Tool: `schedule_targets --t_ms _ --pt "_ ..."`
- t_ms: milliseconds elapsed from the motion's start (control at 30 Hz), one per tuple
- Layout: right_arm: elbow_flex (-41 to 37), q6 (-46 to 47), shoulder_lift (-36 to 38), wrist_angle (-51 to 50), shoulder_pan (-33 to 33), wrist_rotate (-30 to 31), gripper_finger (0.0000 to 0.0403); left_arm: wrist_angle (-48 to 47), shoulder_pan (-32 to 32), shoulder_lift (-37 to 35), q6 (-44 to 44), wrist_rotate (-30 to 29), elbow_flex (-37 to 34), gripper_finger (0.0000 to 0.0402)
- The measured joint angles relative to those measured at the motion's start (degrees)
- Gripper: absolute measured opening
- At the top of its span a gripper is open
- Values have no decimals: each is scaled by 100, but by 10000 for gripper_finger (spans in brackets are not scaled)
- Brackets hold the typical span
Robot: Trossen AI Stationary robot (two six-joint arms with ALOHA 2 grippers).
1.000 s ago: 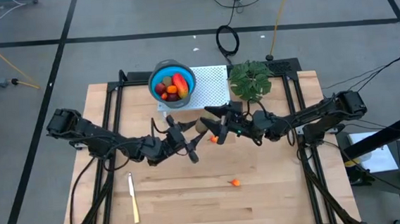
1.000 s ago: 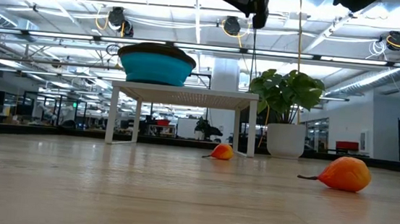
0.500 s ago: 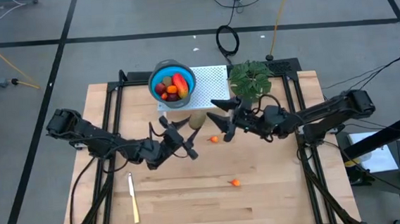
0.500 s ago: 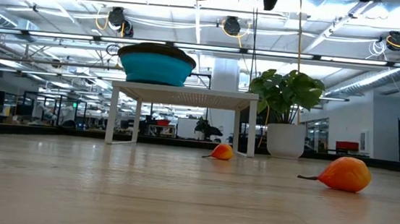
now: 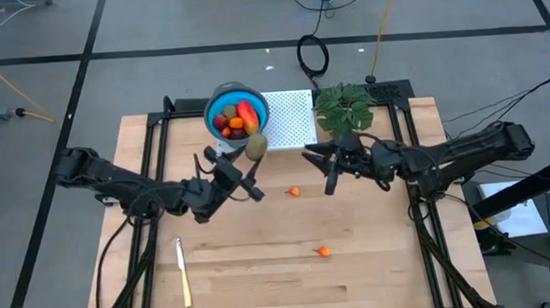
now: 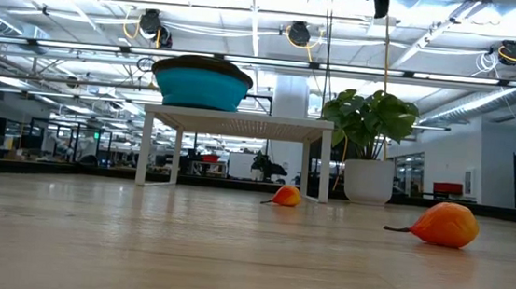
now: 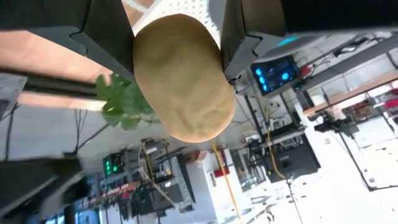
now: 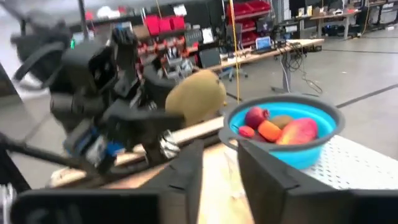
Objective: Pick & Place Fruit
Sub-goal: Put the kiwi in the blue strainer bowl on the shelf
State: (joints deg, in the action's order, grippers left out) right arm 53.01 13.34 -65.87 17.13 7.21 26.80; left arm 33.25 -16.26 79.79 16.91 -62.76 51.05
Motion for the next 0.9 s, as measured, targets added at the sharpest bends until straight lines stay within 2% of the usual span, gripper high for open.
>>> schedule_targets --t_ms 67,200,267,400,600,800,900 --pt "0 -138 145 -343 0 -55 73 -407 92 -176 -209 60 0 191" --pt "0 -518 452 -1079 -1 -559 19 -1175 347 -553 -768 343 0 191" --pt "0 -614 619 -1422 3 -795 5 -1477 495 -736 -993 519 0 191" --pt "0 -688 955 -2061 3 -1058 14 -2037 841 -1052 -1447 1011 0 191" --pt "0 -701 1492 -3010 1 -1060 7 -2437 1411 -1232 -1783 1660 0 191" --pt "0 -699 1931 -3456 1 -1053 3 -2922 2074 -1235 -2267 2378 4 191" --pt "0 -697 2062 -3600 1 -1052 3 -3661 2400 -1229 -2543 2529 219 191"
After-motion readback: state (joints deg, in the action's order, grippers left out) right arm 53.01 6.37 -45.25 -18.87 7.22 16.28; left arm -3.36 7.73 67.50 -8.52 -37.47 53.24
